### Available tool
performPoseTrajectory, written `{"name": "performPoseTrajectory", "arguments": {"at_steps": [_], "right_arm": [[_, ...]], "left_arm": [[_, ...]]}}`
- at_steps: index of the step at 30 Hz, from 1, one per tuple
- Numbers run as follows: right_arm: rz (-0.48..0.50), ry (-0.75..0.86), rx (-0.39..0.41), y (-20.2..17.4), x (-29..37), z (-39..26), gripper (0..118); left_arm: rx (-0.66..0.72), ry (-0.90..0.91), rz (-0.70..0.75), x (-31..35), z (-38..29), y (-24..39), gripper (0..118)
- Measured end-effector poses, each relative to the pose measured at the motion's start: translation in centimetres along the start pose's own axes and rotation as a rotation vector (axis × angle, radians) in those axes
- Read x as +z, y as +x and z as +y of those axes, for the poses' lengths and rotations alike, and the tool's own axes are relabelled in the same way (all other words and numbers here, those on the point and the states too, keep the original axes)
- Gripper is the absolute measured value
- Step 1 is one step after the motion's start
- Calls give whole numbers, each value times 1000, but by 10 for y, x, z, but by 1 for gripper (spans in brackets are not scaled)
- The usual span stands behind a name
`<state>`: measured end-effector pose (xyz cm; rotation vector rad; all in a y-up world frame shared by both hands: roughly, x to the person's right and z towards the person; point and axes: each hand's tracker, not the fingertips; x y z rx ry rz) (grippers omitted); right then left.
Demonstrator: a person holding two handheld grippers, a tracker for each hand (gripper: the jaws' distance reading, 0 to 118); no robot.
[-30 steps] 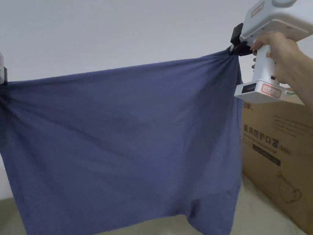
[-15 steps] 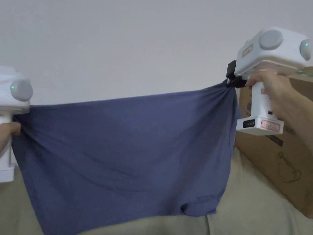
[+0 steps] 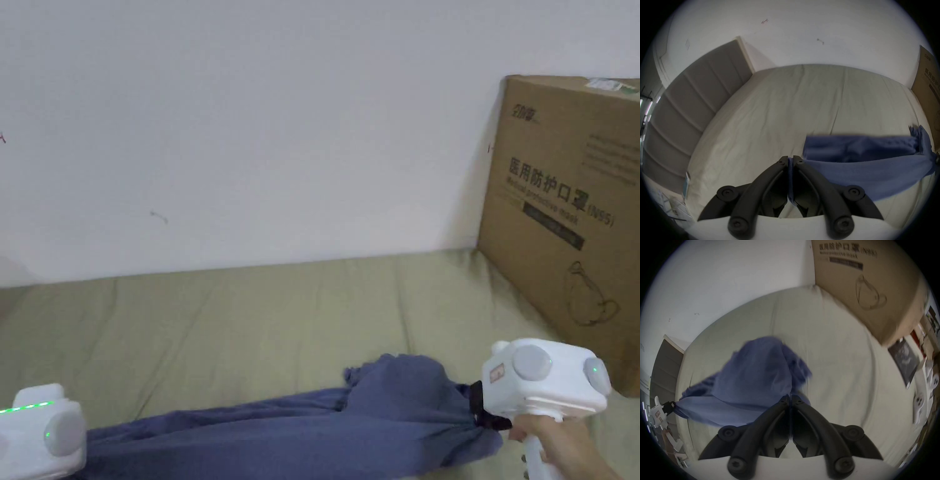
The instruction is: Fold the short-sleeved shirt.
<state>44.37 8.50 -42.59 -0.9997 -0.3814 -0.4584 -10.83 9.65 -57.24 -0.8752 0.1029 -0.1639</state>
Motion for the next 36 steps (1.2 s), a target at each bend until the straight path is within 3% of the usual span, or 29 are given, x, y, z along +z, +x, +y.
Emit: {"name": "performPoseTrajectory", "arguments": {"at_steps": [2, 5, 9, 11, 20, 29, 30, 31, 34, 36], "right_arm": [[-7, 2, -4, 5, 17, -42, 0], [-23, -9, 97, 6, 43, -93, 0], [28, 0, 82, 18, 96, -163, 0], [14, -4, 155, 23, 120, -204, 0], [56, -57, 96, 65, 198, -359, 0], [57, -87, 33, 83, 214, -422, 1], [56, -68, 17, 81, 216, -422, 1], [55, -50, 6, 79, 217, -421, 9], [14, -25, 28, 75, 224, -418, 71], [-13, -13, 87, 71, 233, -422, 75]], "left_arm": [[20, 2, -2, 14, -30, -13, 4], [-12, -3, -15, 37, -71, -32, 4], [-11, 1, -48, 82, -122, -62, 4], [-13, 8, -37, 111, -152, -80, 4], [-94, 11, -27, 190, -276, -138, 4], [-109, -33, -32, 212, -348, -159, 6], [-99, -36, -38, 212, -348, -158, 13], [-96, -37, -44, 212, -349, -156, 34], [-62, -41, -100, 216, -349, -158, 94], [-10, -40, -164, 224, -348, -162, 98]]}}
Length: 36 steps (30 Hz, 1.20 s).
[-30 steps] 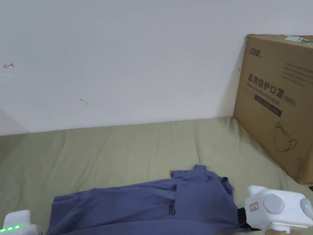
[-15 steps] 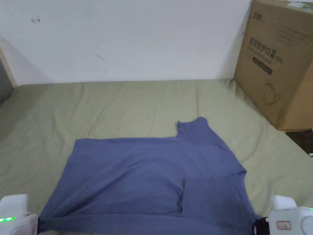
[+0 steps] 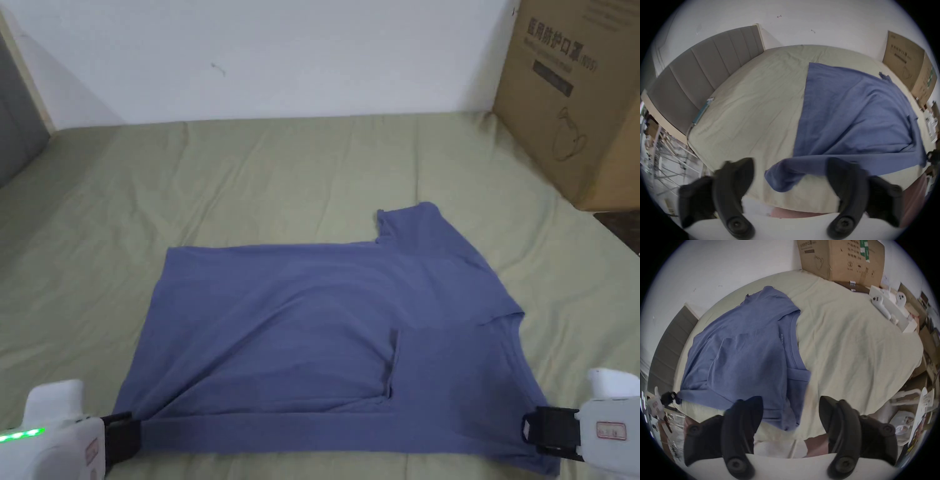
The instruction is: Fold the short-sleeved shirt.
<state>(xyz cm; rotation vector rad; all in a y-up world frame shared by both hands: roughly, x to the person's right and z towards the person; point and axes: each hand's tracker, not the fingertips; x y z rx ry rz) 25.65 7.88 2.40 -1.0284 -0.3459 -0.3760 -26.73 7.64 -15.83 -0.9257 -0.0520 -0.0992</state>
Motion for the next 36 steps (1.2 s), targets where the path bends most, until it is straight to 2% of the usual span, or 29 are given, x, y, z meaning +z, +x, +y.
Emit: {"name": "performPoseTrajectory", "arguments": {"at_steps": [1, 3, 4, 5, 6, 7, 8, 10, 14, 15, 16, 19, 20, 24, 25, 26, 27, 28, 30, 36], "right_arm": [[3, 16, 16, -1, 9, 0, 75], [19, 41, 41, -4, 23, -6, 75], [31, 63, 52, -6, 30, -9, 72], [32, 78, 60, -3, 35, -11, 60], [22, 101, 68, -6, 39, -14, 35], [-2, 110, 63, -9, 40, -18, 1], [0, 108, 54, -12, 42, -23, 0], [70, 105, 33, -11, 42, -31, 0], [40, 61, 53, -17, 30, -41, 0], [33, 58, 56, -18, 27, -42, 0], [28, 47, 53, -18, 26, -42, 0], [44, 35, 19, -13, 22, -39, 0], [45, 31, 14, -13, 21, -39, 0], [31, 24, 19, -10, 19, -37, 0], [30, 21, 18, -8, 17, -37, 0], [26, 15, 14, -7, 15, -36, 0], [21, 10, 8, -6, 14, -36, 0], [19, 8, 1, -5, 14, -36, 0], [20, 7, -14, -4, 15, -35, 0], [13, 11, -8, -1, 15, -27, 0]], "left_arm": [[24, 12, -22, 7, 0, -1, 106], [46, 33, -71, 20, -1, -4, 105], [55, 32, -101, 25, -3, -5, 103], [62, 49, -134, 31, -7, -6, 95], [53, 53, -145, 35, -12, -6, 72], [39, 37, -128, 40, -17, -2, 23], [8, 0, -99, 38, -24, 1, 0], [-5, -4, -106, 36, -40, 0, 0], [-28, -33, -88, 27, -54, -3, 1], [-25, -20, -77, 29, -53, -5, 6], [-18, -8, -69, 28, -50, -7, 29], [21, 6, -78, 20, -34, -17, 107], [35, 14, -90, 14, -29, -21, 111], [61, 47, -79, -4, -7, -31, 104], [67, 52, -98, -13, -6, -35, 84], [76, 37, -156, -23, -5, -38, 51], [101, 7, -181, -32, -4, -41, 8], [116, -54, -192, -39, -4, -43, 3], [147, -47, -203, -39, -8, -44, 3], [27, -33, -171, -20, -2, -31, 3]]}}
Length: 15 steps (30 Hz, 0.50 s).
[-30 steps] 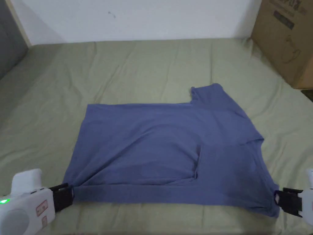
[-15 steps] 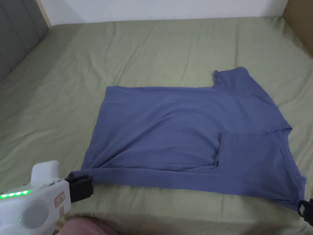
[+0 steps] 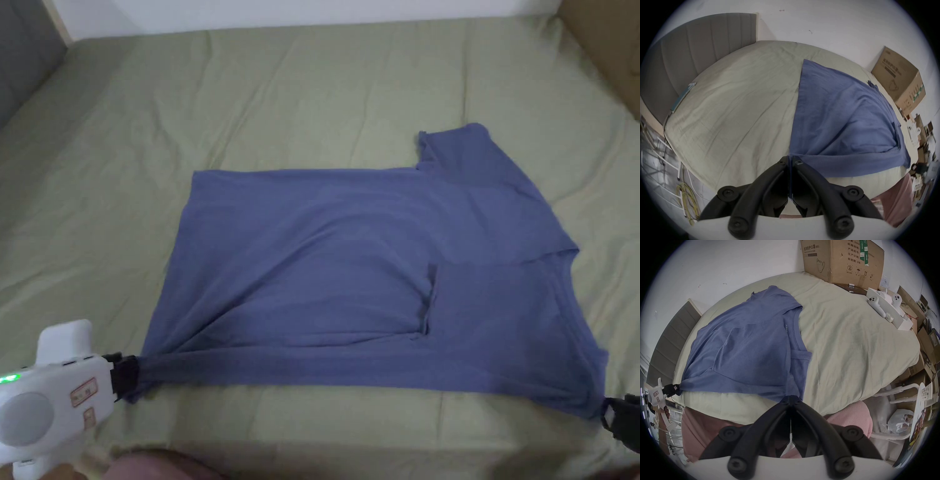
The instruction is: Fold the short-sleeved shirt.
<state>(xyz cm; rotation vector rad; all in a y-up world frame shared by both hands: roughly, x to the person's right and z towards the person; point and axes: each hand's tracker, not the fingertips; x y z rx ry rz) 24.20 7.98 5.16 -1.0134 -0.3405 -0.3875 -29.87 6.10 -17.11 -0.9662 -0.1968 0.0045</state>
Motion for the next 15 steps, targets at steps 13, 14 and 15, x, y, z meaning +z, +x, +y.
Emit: {"name": "performPoseTrajectory", "arguments": {"at_steps": [13, 14, 15], "right_arm": [[2, -47, 5, 11, -34, 22, 60], [31, -54, 32, 10, -39, 21, 23], [35, -57, 69, 8, -42, 21, 1]], "left_arm": [[-40, -1, 13, 14, 2, 15, 3], [-40, -5, 16, 14, 2, 15, 3], [-39, -7, 16, 13, 3, 13, 3]]}}
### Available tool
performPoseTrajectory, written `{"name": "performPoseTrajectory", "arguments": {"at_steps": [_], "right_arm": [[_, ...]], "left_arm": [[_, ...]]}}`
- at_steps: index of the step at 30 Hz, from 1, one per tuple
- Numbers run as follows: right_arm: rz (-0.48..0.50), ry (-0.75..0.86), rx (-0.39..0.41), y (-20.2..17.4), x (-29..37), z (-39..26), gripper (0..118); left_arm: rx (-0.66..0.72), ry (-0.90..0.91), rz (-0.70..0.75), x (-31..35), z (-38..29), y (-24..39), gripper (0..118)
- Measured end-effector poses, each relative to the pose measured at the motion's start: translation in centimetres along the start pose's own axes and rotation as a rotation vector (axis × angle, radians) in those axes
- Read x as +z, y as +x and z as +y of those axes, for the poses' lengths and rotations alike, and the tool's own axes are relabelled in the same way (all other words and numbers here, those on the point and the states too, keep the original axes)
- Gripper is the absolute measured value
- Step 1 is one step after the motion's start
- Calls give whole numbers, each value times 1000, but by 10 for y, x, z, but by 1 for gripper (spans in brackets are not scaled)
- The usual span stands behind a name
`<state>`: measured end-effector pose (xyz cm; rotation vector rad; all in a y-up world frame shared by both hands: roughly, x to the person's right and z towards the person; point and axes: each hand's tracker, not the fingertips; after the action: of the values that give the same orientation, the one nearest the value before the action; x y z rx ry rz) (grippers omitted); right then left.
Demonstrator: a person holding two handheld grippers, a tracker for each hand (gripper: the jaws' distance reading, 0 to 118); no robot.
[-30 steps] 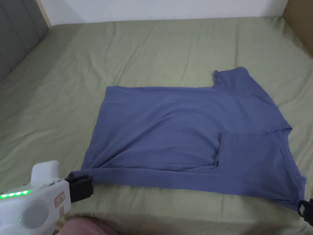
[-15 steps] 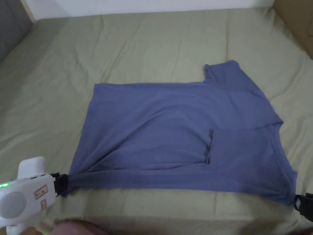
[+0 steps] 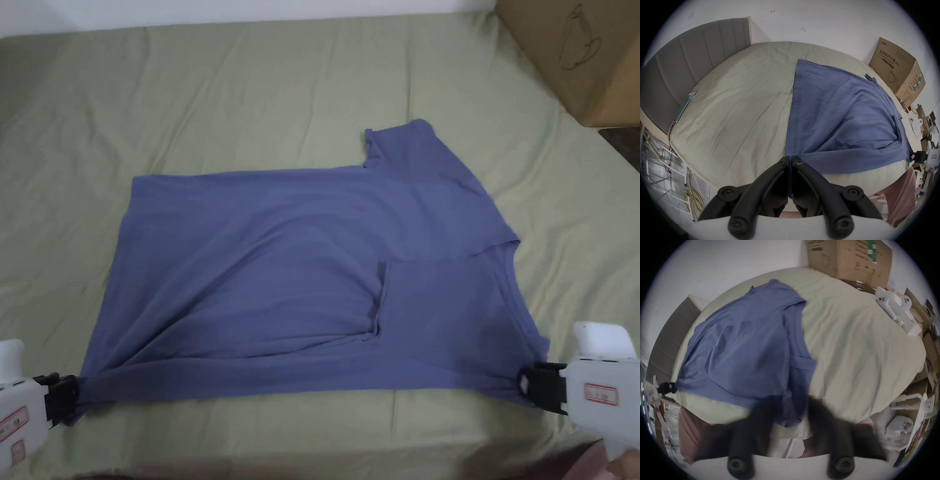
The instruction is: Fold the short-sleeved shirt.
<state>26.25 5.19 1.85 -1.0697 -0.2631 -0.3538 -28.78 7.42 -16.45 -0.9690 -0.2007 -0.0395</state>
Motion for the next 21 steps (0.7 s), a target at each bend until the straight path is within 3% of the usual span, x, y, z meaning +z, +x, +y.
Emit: {"name": "performPoseTrajectory", "arguments": {"at_steps": [1, 3, 5, 8, 15, 21], "right_arm": [[-60, -27, 10, -7, -3, 0, 2], [-50, -37, 53, -13, -5, 2, 2], [-64, -19, 34, -10, 0, 3, 2], [-21, 7, -61, -3, 12, 6, 1], [36, 76, -83, 3, 38, 51, 1], [9, 68, -86, 5, 2, 121, 1]], "left_arm": [[1, -2, 2, 0, 0, 1, 3], [3, -4, 3, 1, 0, 2, 3], [3, -9, 6, 0, 2, 0, 3], [-1, -7, 7, 3, 6, 0, 3], [-25, 33, 4, 13, 46, 4, 3], [-107, 26, 38, -30, 113, 22, 3]]}}
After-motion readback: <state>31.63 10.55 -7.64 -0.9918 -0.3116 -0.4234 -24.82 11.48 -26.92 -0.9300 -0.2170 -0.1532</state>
